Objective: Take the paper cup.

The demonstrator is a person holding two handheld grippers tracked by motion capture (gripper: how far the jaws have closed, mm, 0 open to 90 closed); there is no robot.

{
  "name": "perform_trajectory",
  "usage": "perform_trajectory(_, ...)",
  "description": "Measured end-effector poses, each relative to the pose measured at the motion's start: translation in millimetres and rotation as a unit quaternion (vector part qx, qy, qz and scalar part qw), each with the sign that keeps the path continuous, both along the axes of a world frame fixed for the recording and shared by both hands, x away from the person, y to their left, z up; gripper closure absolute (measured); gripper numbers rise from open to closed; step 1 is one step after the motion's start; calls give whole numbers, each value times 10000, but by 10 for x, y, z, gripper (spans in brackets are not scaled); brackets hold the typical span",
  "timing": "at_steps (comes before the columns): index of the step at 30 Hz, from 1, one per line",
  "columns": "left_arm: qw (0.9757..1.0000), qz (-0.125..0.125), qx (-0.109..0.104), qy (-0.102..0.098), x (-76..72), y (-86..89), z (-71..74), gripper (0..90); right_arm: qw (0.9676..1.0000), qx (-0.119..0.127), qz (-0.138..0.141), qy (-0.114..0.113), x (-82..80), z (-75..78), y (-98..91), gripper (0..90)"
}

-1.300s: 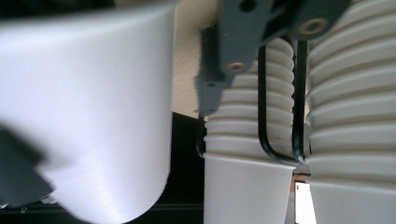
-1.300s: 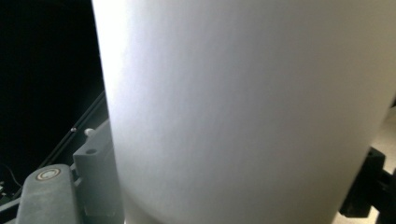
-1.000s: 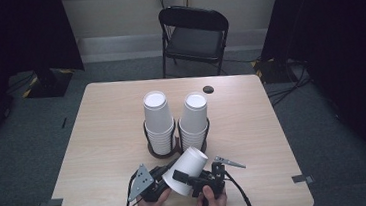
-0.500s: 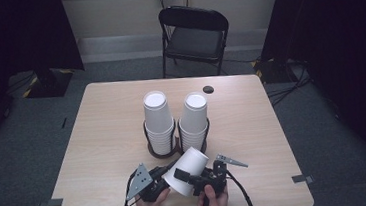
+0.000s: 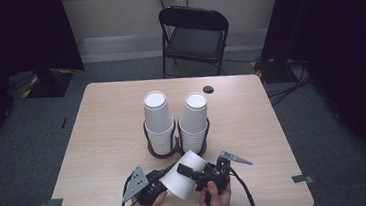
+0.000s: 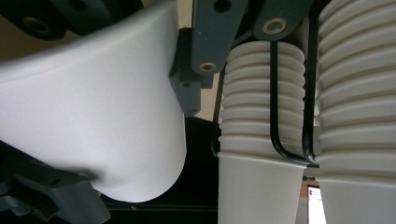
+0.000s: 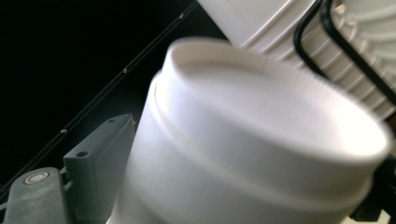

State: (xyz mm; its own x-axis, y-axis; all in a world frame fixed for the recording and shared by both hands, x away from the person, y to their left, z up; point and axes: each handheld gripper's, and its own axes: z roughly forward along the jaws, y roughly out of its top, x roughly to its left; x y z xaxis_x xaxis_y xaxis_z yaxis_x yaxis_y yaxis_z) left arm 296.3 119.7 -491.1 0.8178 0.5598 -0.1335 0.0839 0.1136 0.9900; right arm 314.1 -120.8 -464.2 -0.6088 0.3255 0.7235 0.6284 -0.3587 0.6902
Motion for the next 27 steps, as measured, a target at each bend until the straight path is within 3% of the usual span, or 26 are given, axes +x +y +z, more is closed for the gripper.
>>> perform_trajectory(11,9985,-197,478,168,-6,62,-1,860,9989,-287,-317,-165,93,-12,-113,129)
perform_trajectory(17,9979,-325,520,198,-1,74,0,860,9977,-370,-428,-362,113,-1,-173,125)
perform_trajectory(18,9976,-367,552,195,2,81,3,860,9958,-486,-536,-568,101,12,-199,118)
perform_trajectory(20,9973,-397,578,205,4,88,6,860,9950,-531,-583,-621,97,15,-211,114)
perform_trajectory(21,9969,-436,597,263,5,94,10,860,9929,-598,-669,-787,98,19,-242,113)
perform_trajectory(24,9963,-448,655,328,12,106,14,860,9914,-673,-716,-860,101,24,-266,113)
perform_trajectory(25,9958,-454,707,373,23,122,15,860,9892,-801,-804,-929,100,22,-279,122)
perform_trajectory(27,9957,-469,686,409,26,133,16,860,9890,-806,-819,-930,100,18,-283,124)
